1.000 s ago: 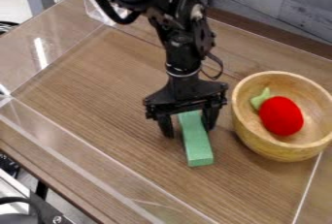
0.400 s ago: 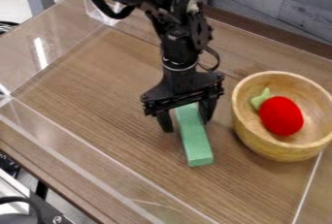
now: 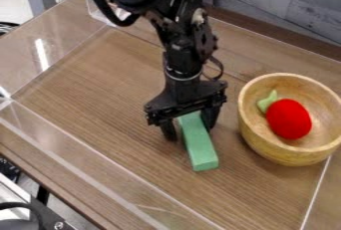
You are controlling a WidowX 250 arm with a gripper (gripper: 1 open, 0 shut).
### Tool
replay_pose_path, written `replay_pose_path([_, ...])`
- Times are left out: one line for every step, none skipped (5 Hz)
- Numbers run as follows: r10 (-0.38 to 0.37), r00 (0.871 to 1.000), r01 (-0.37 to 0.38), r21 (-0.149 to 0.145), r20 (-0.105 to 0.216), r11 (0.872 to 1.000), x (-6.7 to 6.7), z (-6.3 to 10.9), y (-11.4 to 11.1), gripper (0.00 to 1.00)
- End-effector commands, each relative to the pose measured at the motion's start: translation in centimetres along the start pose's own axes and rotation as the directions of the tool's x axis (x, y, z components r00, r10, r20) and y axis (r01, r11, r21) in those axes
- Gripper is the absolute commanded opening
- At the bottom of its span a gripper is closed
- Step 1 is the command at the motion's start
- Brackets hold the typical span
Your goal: Put the green stick in the brown bowl
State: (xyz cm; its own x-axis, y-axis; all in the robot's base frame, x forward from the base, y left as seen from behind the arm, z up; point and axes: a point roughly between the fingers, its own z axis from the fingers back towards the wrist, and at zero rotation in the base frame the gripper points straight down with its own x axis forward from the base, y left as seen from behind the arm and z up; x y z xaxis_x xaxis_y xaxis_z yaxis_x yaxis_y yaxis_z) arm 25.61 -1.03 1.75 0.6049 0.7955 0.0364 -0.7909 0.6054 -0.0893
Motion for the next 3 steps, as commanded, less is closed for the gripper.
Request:
replay_pose_path([-0.001, 0.999, 0.003, -0.037, 0.032, 0.999, -0.5, 1.2, -0.5, 1.0])
replay_pose_path([-0.029, 0.999, 0.03, -0.039, 0.03, 0.999, 0.0, 1.3, 0.2, 0.0])
replay_pose_path([-0.043, 0.999, 0.044, -0.046, 0.024, 0.998, 0.4, 1.6, 0.7, 0.0])
